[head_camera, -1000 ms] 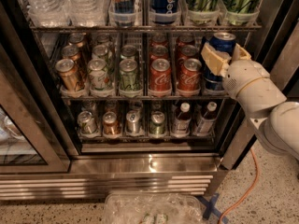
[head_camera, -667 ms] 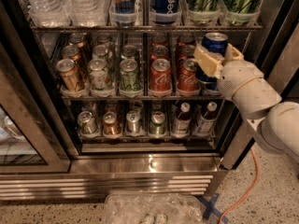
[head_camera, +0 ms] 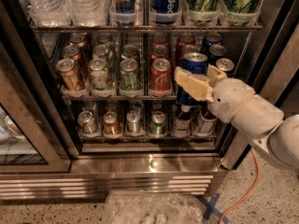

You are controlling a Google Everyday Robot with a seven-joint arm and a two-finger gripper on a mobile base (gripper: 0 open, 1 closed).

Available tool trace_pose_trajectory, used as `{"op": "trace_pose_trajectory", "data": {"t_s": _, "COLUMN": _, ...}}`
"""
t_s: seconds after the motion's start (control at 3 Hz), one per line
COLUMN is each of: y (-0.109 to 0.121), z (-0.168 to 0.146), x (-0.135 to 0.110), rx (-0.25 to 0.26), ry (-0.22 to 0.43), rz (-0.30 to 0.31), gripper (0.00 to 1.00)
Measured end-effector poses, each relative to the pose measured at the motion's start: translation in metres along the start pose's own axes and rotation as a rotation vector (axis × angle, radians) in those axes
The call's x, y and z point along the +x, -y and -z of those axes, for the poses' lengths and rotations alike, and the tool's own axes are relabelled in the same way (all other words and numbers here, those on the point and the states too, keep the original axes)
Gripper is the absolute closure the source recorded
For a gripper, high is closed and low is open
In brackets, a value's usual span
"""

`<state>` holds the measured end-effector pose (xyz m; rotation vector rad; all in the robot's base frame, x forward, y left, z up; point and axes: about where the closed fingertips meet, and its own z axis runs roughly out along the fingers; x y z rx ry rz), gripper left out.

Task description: Pick pepsi can from middle shelf of fridge

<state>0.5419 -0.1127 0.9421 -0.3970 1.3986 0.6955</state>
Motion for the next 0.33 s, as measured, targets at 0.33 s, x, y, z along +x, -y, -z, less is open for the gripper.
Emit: {"op": "trace_pose_trajectory", "data": {"t_s": 0.33, "y": -0.0167, "z": 0.0076, "x": -0.0028, "rx": -0.026, "ry": -0.015, "rz": -0.008, "gripper": 1.0}}
